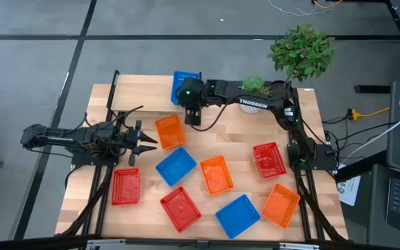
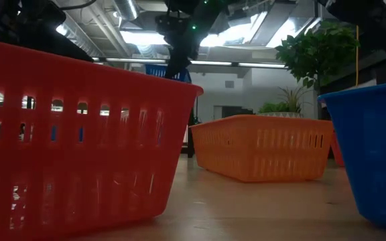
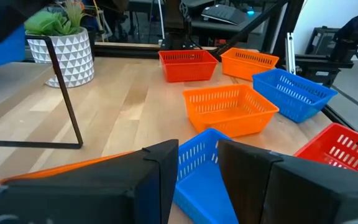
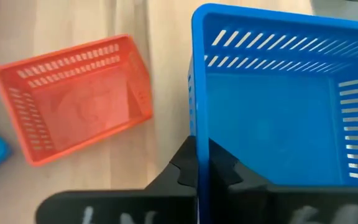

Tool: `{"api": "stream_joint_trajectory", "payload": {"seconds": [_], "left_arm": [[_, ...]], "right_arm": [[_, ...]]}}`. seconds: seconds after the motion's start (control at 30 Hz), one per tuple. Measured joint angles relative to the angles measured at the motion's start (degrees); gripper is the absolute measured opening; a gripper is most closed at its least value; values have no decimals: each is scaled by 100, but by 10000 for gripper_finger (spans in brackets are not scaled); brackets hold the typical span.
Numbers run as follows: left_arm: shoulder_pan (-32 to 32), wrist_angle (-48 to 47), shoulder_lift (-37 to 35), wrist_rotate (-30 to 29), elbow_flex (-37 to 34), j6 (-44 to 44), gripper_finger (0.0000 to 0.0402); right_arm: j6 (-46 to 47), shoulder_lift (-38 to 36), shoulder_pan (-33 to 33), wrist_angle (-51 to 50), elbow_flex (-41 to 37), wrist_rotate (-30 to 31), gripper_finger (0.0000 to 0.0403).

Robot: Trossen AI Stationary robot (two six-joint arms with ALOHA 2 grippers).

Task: Stack baskets on shelf by color
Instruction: Put the top blue bin on the shelf

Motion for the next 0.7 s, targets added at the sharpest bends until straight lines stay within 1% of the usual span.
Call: {"api": "stream_joint_trajectory", "payload": {"seconds": [0.33,0.4,0.5,0.7], "left_arm": [[0,-192,2,-42,2,-69,106],[0,-203,2,-52,2,-97,106],[0,-211,2,-52,2,-107,106],[0,-210,2,-52,2,-103,106]], "right_arm": [[-24,0,-2,-145,0,-18,19],[-26,0,0,-156,0,-40,28],[-28,0,4,-152,0,-90,52],[-6,0,7,-139,0,-90,114]]}}
